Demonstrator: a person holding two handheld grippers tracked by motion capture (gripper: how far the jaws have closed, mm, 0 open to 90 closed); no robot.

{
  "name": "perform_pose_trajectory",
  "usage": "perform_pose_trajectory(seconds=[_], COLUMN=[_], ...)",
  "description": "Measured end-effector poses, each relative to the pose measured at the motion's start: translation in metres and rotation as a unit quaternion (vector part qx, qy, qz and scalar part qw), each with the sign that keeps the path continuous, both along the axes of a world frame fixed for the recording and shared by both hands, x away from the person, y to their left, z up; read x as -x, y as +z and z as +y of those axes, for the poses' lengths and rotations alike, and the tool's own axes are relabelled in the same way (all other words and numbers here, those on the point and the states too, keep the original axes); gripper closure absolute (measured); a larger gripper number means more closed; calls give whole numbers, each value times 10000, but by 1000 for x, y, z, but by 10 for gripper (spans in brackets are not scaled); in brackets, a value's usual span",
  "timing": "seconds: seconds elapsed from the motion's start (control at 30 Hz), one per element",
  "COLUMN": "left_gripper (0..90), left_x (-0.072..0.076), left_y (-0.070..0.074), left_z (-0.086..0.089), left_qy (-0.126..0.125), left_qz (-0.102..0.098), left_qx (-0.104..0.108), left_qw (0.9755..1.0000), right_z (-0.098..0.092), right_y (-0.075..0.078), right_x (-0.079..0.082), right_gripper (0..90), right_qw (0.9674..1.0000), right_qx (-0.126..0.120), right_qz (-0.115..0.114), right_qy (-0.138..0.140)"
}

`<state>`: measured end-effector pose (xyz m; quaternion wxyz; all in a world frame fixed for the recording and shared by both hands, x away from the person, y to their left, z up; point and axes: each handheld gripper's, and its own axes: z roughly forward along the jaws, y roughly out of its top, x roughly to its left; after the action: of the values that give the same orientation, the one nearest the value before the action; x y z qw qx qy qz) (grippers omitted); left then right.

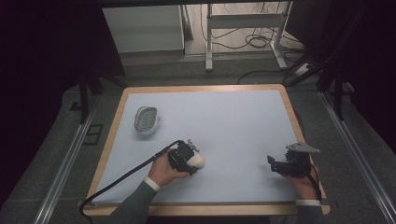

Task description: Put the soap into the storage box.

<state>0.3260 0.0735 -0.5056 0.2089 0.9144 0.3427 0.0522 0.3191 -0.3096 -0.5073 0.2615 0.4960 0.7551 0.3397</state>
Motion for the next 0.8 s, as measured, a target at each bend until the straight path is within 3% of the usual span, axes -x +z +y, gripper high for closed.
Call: perform_pose_trajectory(seconds=[0.37, 0.8], left_gripper=[494, 494], left_x=[-3, -14], left_y=[9, 23], left_z=[7, 24], left_qy=[-43, 172], left_qz=[-91, -178], left_qx=[48, 263], left_qw=[9999, 9993], right_z=[-2, -3], right_y=[-1, -1], right_x=[0, 0], right_gripper=[94, 93], right_qw=[10000, 10000], right_qx=[6, 13], right_qz=[4, 1], right_qy=[-35, -62])
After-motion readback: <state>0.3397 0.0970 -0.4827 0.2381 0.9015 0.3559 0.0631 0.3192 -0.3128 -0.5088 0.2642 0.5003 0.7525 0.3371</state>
